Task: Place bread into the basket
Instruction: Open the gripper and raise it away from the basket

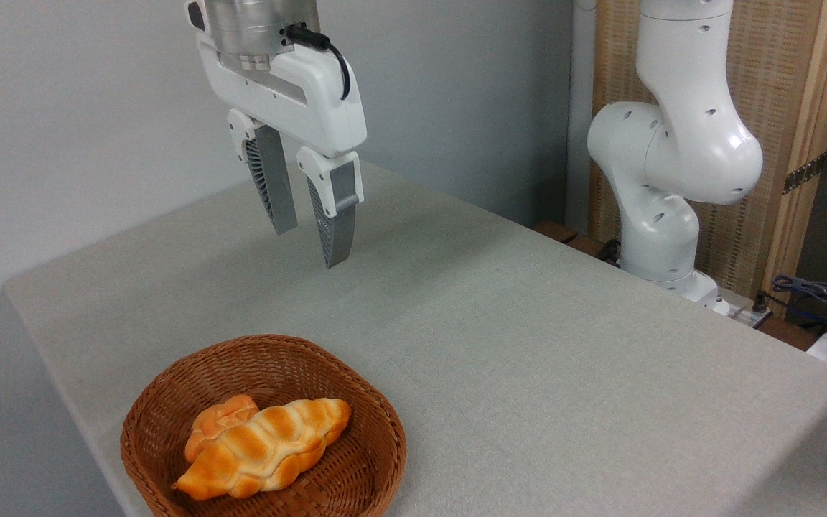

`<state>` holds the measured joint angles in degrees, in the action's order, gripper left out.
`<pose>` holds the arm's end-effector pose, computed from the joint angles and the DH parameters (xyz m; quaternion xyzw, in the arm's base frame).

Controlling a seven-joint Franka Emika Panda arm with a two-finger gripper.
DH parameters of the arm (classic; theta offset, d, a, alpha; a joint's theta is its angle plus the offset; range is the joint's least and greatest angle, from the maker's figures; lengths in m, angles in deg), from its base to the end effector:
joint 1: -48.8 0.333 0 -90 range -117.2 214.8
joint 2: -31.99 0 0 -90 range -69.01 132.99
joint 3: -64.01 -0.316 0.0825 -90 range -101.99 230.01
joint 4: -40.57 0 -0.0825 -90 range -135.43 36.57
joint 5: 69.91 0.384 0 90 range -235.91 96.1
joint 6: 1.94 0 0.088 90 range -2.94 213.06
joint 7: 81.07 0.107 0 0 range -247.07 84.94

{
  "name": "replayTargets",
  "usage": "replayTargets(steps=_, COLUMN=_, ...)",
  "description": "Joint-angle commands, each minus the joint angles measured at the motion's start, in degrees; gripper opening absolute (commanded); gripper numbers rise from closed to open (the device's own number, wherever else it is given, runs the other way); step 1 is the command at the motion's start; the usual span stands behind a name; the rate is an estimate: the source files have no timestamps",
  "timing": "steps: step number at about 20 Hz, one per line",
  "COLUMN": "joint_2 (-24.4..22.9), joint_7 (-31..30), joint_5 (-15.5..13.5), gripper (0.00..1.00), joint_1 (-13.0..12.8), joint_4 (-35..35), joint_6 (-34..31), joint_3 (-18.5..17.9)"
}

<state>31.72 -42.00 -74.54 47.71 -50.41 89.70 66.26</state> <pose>0.5543 -0.0408 0.6219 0.9318 -0.3606 0.0201 0.0359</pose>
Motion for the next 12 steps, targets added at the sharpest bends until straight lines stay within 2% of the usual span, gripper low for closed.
replayTargets(steps=1, joint_2=0.80, joint_7=-0.66, joint_5=1.12, gripper=1.00, joint_1=0.04, joint_4=2.21, joint_6=-1.55, joint_3=-0.23)
replayTargets(steps=3, joint_2=0.89, joint_7=-0.74, joint_5=1.20, gripper=1.00, joint_1=0.04, joint_4=2.21, joint_6=-1.55, joint_3=-0.23)
replayTargets(steps=5, joint_2=0.89, joint_7=-0.74, joint_5=2.60, gripper=1.00, joint_1=0.04, joint_4=2.21, joint_6=-2.08, joint_3=-0.14)
replayTargets(steps=7, joint_2=0.97, joint_7=-0.83, joint_5=5.41, gripper=1.00, joint_1=0.04, joint_4=2.21, joint_6=-3.66, joint_3=0.03)
replayTargets(steps=12, joint_2=0.97, joint_7=-0.74, joint_5=4.72, gripper=1.00, joint_1=-0.05, joint_4=2.21, joint_6=-3.31, joint_3=-0.05)
